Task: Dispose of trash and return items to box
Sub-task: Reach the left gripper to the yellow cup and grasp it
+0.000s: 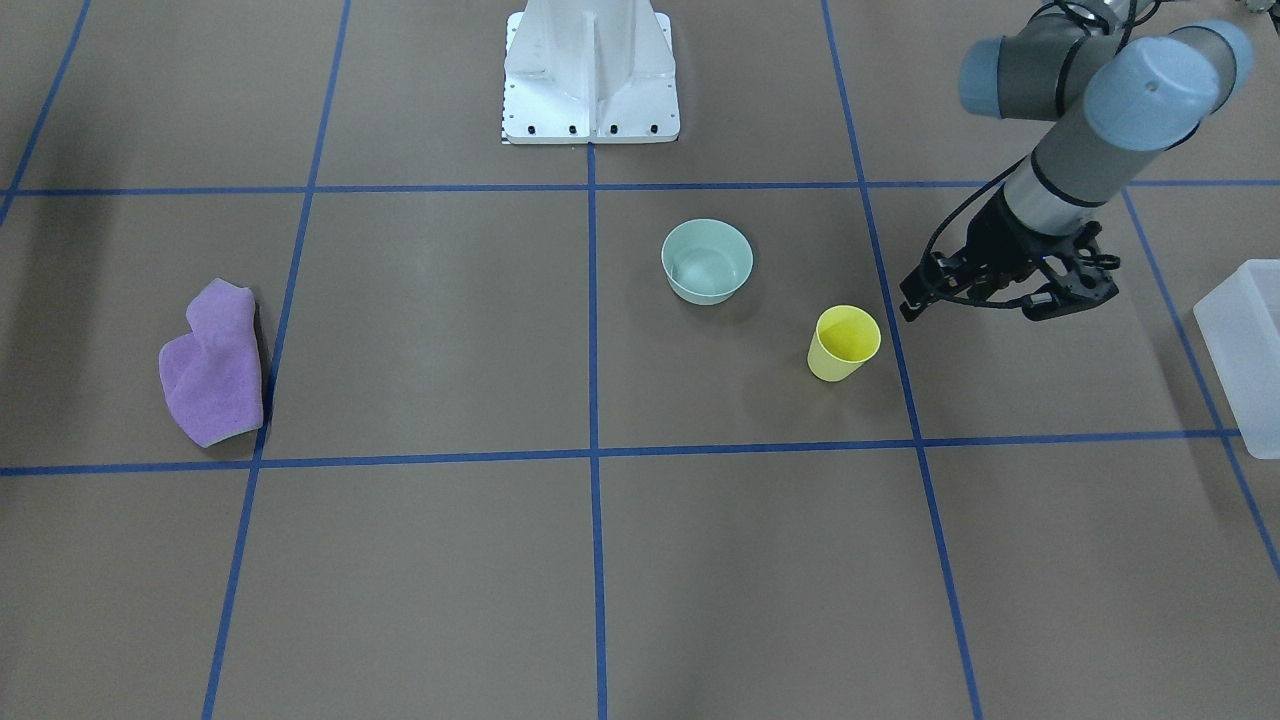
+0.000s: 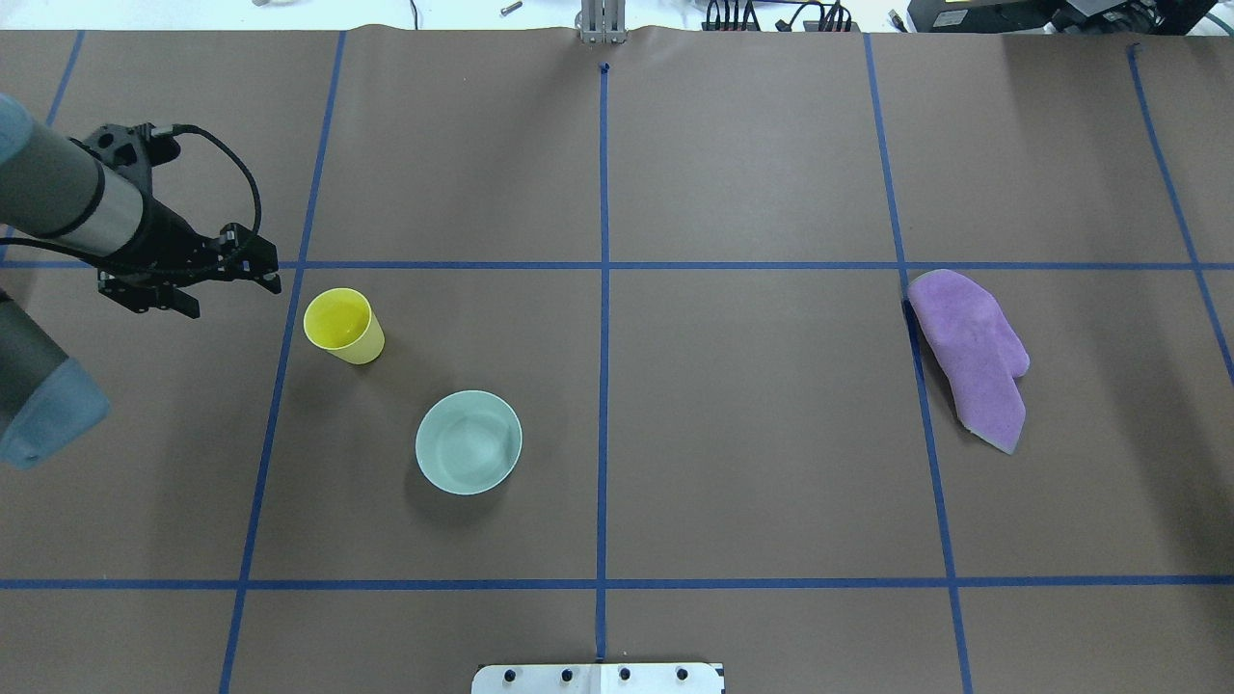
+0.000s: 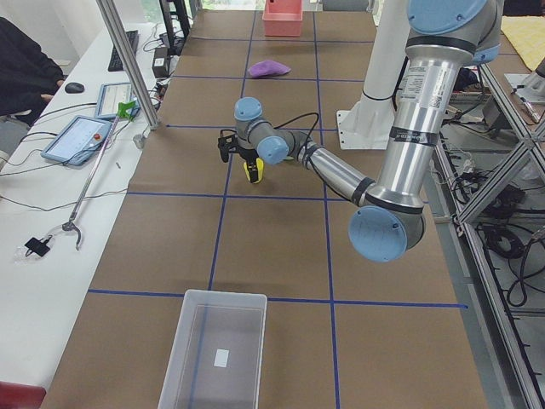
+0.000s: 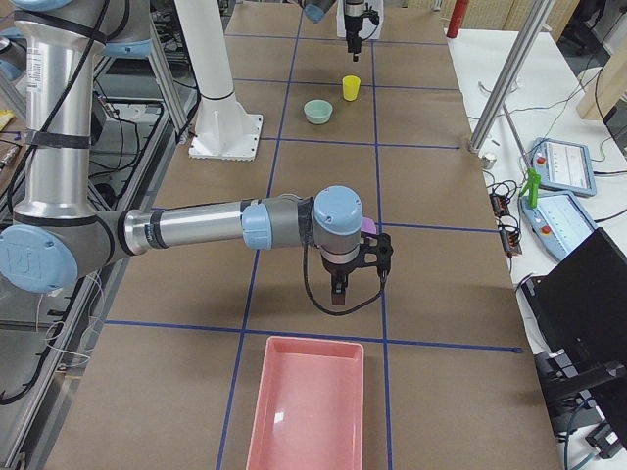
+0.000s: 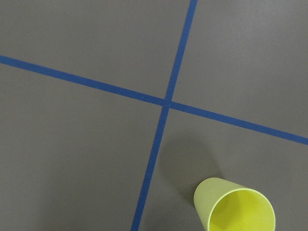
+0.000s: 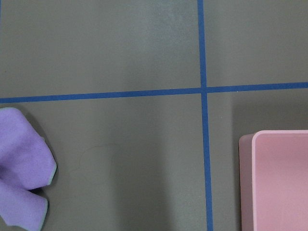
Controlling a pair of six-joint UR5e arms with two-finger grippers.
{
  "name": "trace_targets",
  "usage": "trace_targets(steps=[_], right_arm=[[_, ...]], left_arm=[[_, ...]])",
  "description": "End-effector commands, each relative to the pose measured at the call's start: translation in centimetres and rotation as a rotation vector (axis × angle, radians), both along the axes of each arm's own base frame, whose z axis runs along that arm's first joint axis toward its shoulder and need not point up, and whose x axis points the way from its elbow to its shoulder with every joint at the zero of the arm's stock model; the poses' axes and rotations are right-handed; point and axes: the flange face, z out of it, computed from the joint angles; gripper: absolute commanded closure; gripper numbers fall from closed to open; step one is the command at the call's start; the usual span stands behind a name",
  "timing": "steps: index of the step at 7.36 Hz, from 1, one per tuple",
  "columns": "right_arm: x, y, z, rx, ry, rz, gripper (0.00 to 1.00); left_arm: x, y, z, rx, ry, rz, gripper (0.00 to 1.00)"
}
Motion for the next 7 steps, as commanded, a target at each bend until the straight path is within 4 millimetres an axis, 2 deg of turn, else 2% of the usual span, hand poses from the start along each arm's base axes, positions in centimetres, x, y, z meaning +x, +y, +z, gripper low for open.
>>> trace_targets(steps=[1,2,3,4,5,7], right_arm=[[0.0,0.0,0.0,-0.001,0.0,0.0,0.0],[0.0,0.0,0.0,-0.001,0.0,0.0,0.0],[0.0,0.0,-0.2,0.003,0.0,0.0,0.0],[0.0,0.0,-0.2,0.003,0.0,0.0,0.0],[0.0,0.0,-0.2,0.003,0.0,0.0,0.0],[0.0,0.1,0.0,-0.003,0.0,0.0,0.0]], left_arm=[[2.3,0.7,0.3,0.0,0.001,0.019,0.02],[2.9,0.5,0.1,0.006,-0.004,0.018,0.02],[4.3,-0.6,-0.6,-0.003,-0.001,0.013,0.02],[6.2,-0.2,-1.1,-0.024,0.002,0.016,0.03],[6.7,0.0,-0.8,-0.011,-0.015,0.007,0.21],[7.4,0.1,-0.1,-0.006,-0.036,0.002,0.67]])
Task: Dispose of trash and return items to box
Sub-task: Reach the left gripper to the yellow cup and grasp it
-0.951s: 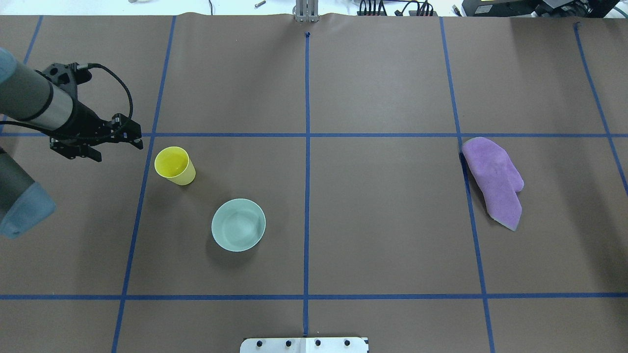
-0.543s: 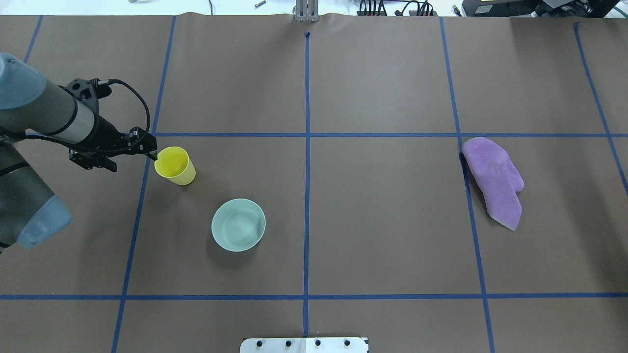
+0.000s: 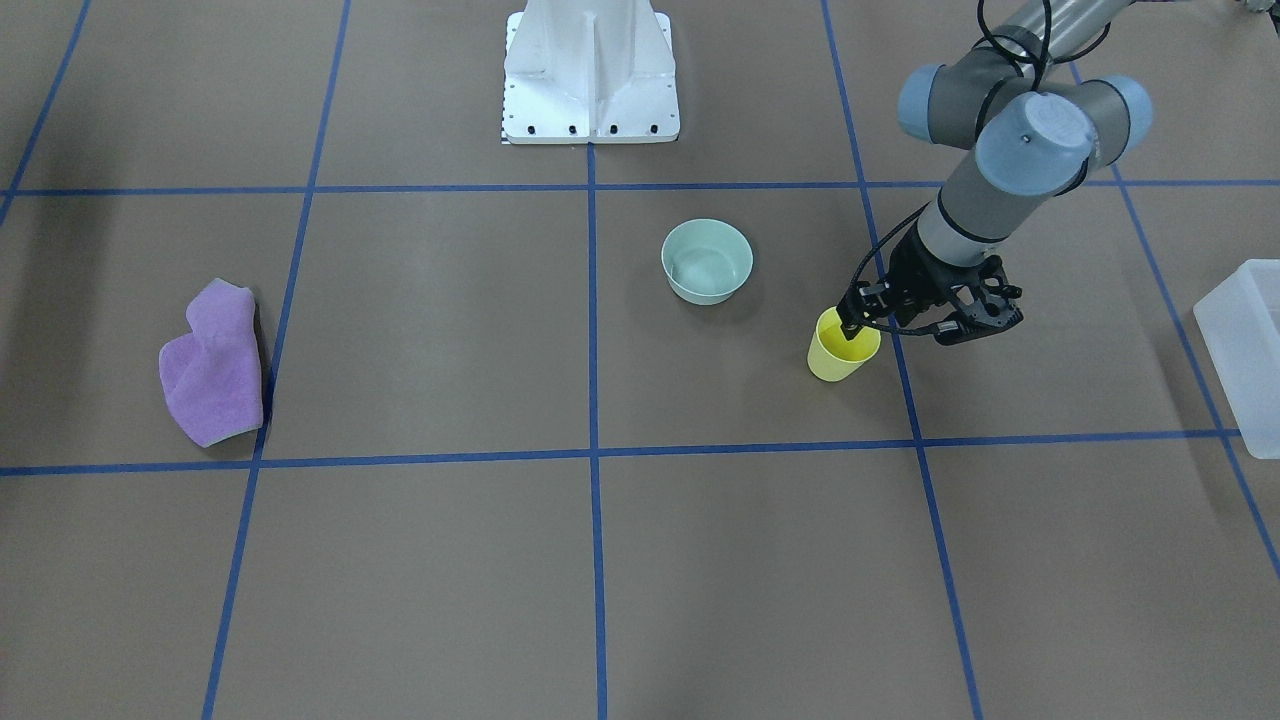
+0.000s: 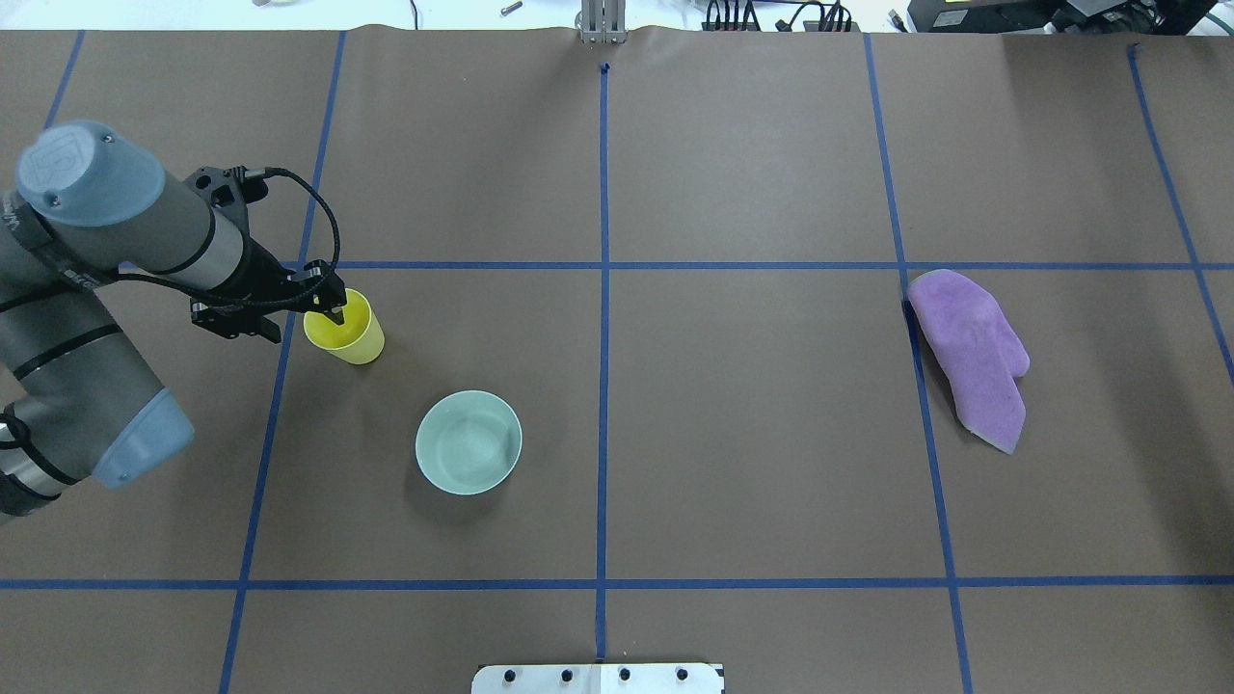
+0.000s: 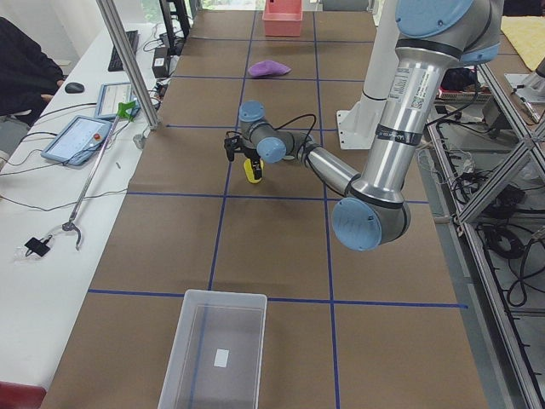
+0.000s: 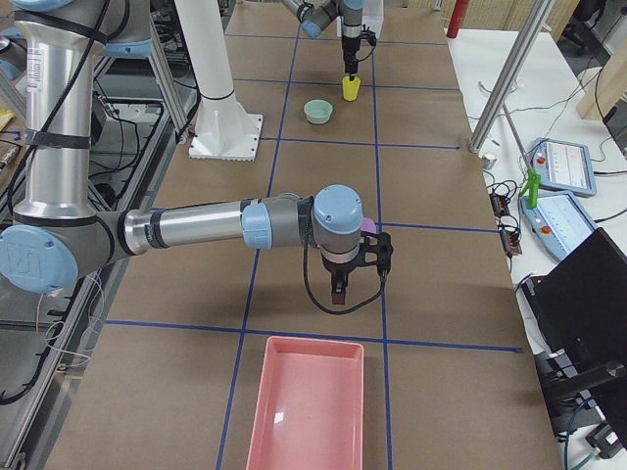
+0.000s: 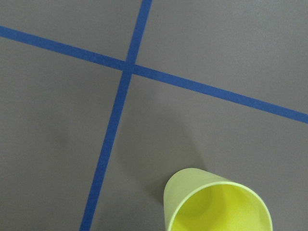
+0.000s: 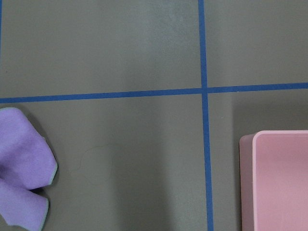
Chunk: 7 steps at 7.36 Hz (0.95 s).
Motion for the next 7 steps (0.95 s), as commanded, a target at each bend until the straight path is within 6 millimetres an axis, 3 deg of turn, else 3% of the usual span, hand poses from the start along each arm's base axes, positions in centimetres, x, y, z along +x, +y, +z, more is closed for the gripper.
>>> trace_targets(steps=[1,2,4,5,7], right_arm=[[0.0,0.1,0.1,-0.005,0.0,0.0,0.0],[0.0,0.1,0.1,-0.008,0.0,0.0,0.0],[0.0,-0.1,-0.1,-0.006,0.0,0.002,0.0],[0.0,-0.2,-0.1,-0.006,0.0,0.002,0.0],[-0.1,-0.4,-2.0,0.039,0.001,0.002,0.0]], left_arm=[[1.0,0.3,0.5,0.015,-0.026,-0.009,0.81],[1.0,0.3,0.4,0.017,-0.024,-0.009,0.97],[0.3,0.7,-1.3,0.026,0.007,-0.007,1.0],[-3.3,2.4,-2.9,0.018,0.041,-0.007,1.0],[-14.2,-0.8,-4.5,-0.072,0.1,-0.068,1.0]])
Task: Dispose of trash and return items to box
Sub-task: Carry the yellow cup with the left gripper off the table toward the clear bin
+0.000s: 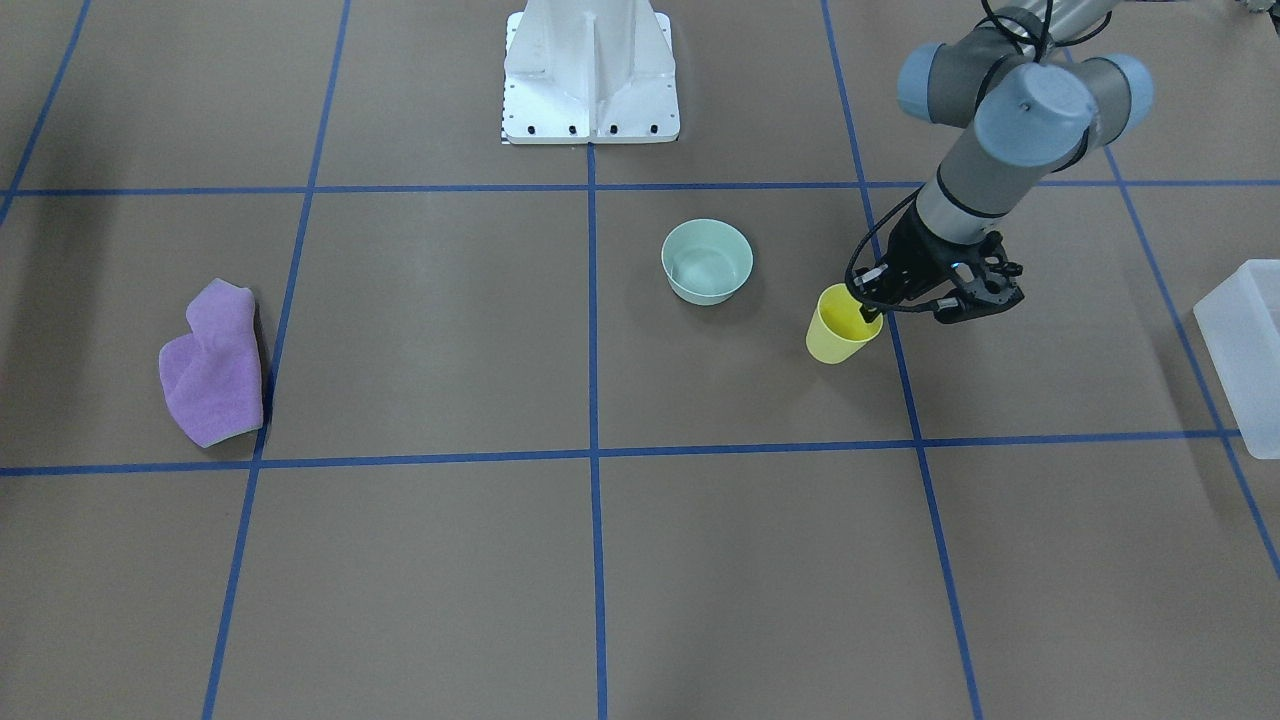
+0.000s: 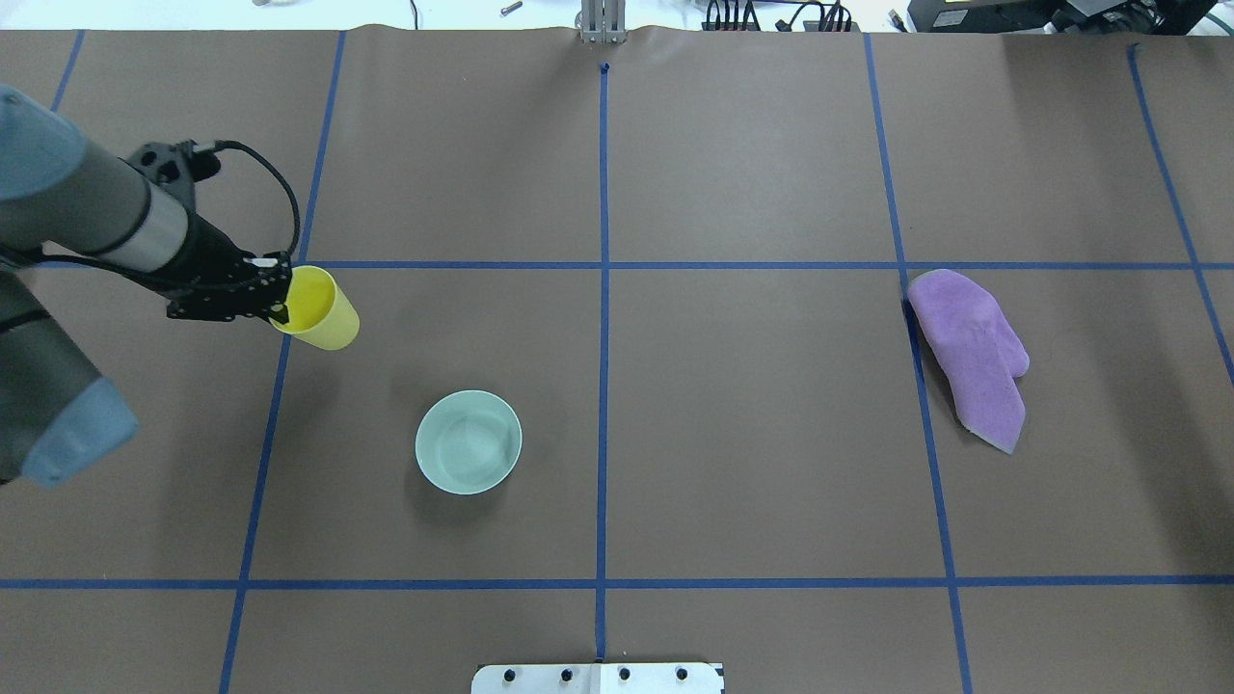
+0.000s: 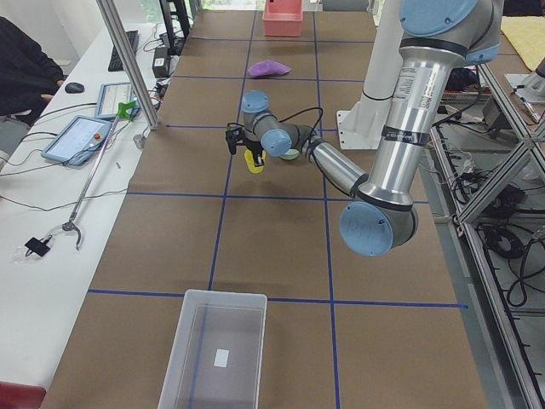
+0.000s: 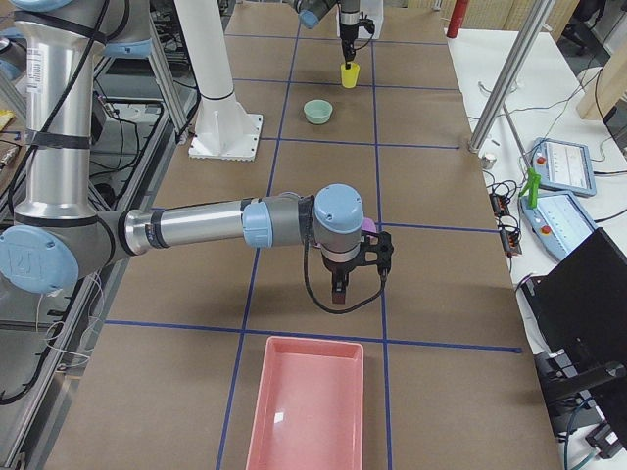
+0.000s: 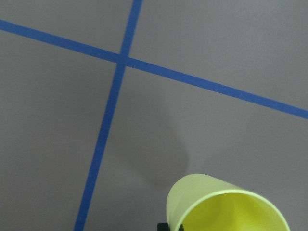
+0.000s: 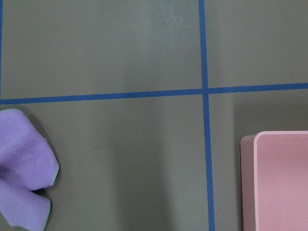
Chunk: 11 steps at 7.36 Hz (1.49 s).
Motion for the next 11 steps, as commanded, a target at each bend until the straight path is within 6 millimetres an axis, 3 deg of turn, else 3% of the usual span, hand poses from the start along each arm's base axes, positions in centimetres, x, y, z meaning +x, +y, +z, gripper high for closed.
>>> trace_targets(steps=[1,3,5,7,8,9,10,11], right_arm=[[-0.4,0.0,-2.2,0.044,0.0,-0.008,0.0],[-2.7,-0.5,-2.3,0.039,0.005,-0.045,0.0],[-6.1,-1.6,-4.4,0.063,-0.036,-0.091,0.0],[-12.7,-4.7,-10.0,0.054,-0.075,-0.116,0.0],[-16.4,-5.3,-12.0,0.057,-0.075,-0.145,0.0],[-19.6,-5.5,-13.5,0.089,-0.057,-0.187,0.0],[-22.5,-5.3,-13.7,0.084,-0.02,-0.202,0.0],[-24.1,-5.1,-13.8,0.08,-0.003,-0.209,0.0]], left_arm=[[-10.6,-2.6,0.4,-0.007,0.015,-0.049,1.0],[-21.0,-5.7,5.4,0.089,-0.113,0.003,1.0],[-31.9,-7.9,12.7,0.142,-0.183,0.039,1.0],[-39.8,-8.6,21.5,0.156,-0.205,0.091,1.0],[-41.9,-8.2,25.5,0.156,-0.203,0.126,1.0],[-42.3,-8.0,29.6,0.151,-0.2,0.138,1.0],[-42.2,-7.4,34.3,0.155,-0.203,0.137,1.0],[-42.1,-6.5,39.0,0.163,-0.205,0.13,1.0]])
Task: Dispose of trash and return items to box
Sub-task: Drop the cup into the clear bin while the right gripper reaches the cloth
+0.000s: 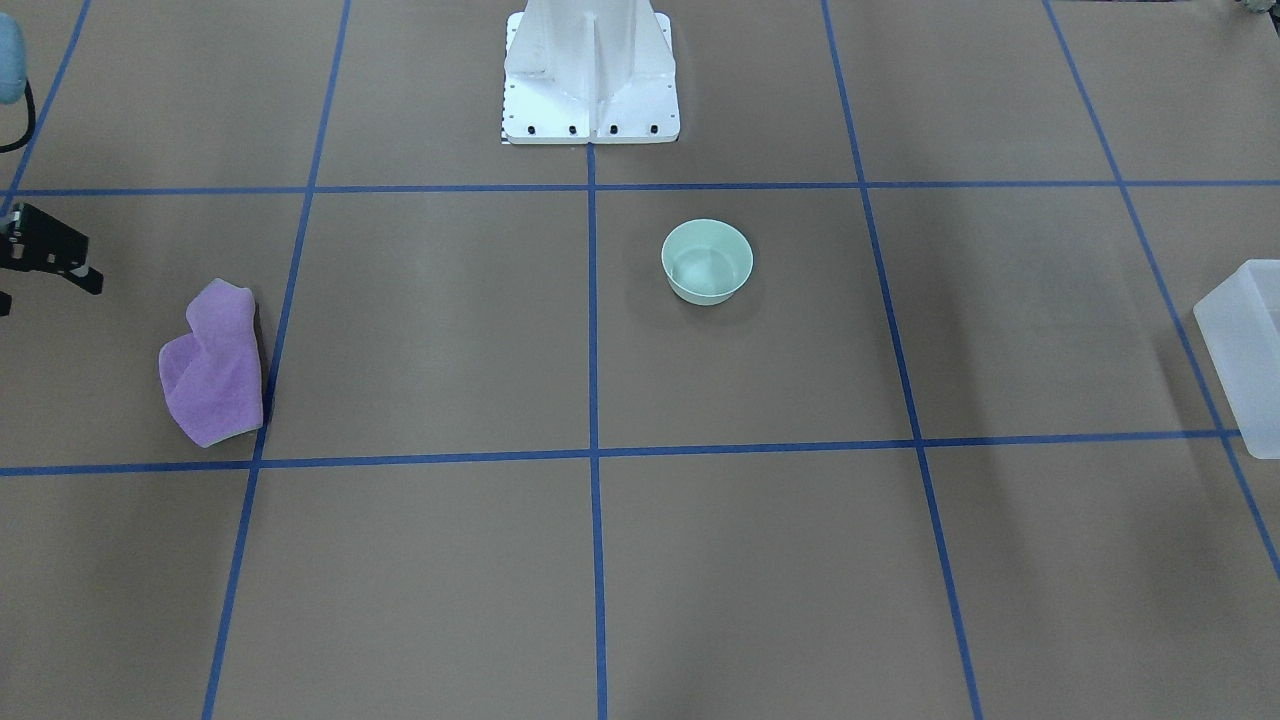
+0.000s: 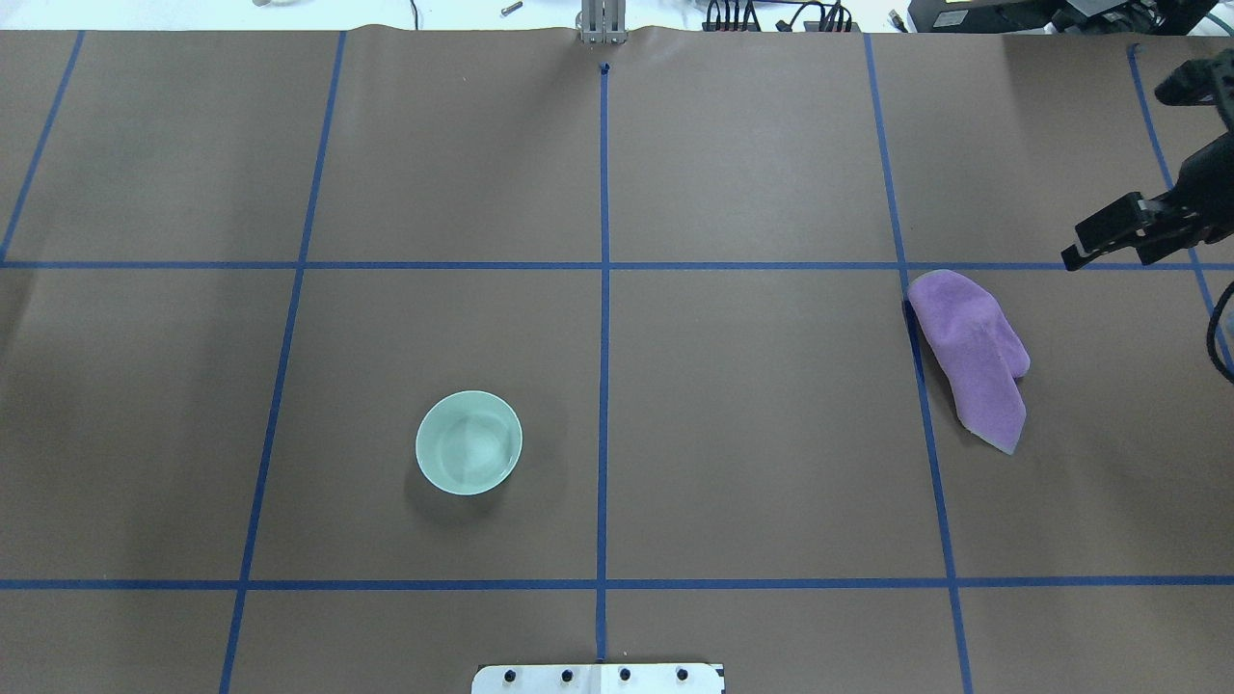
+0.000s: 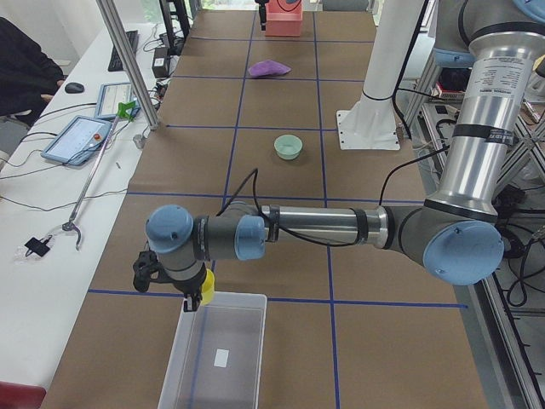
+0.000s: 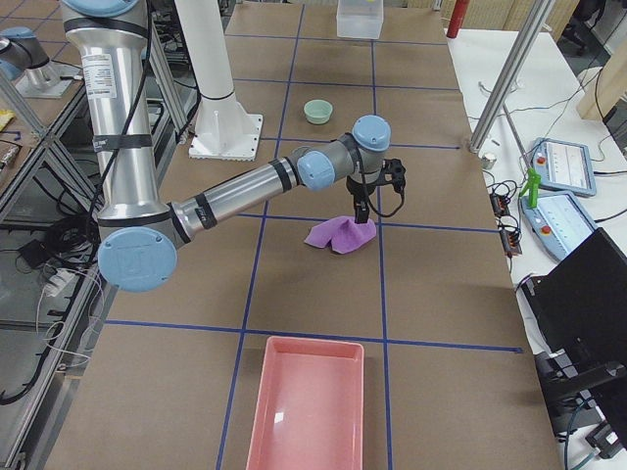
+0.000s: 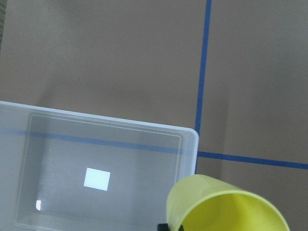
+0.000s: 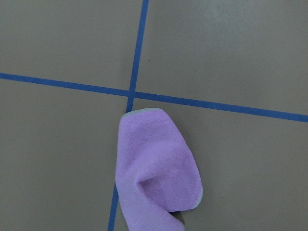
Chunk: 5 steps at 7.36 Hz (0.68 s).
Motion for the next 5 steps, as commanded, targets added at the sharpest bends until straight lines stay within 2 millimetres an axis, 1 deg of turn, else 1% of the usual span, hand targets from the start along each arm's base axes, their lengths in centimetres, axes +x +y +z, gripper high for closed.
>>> trace_targets(steps=[1,2,3,4,5], right_arm=[[-4.3,0.5,-0.6,0.002,0.034,-0.036,0.0],[-5.9,0.7,-0.6,0.005,0.054,-0.042,0.0],[-6.7,0.7,-0.4,0.009,0.071,-0.046,0.0],[-6.8,0.4,0.3,-0.003,0.08,-0.046,0.0],[-6.8,0.3,0.7,-0.005,0.09,-0.042,0.0]], left_arm=[[0.1,2.5,9.8,0.011,-0.004,-0.018,1.0],[0.3,3.5,11.6,0.002,-0.001,-0.092,1.0],[0.7,4.5,12.5,-0.004,0.005,-0.166,1.0],[1.0,4.7,12.6,-0.011,0.011,-0.189,1.0],[1.7,4.6,12.6,-0.013,0.013,-0.177,1.0]])
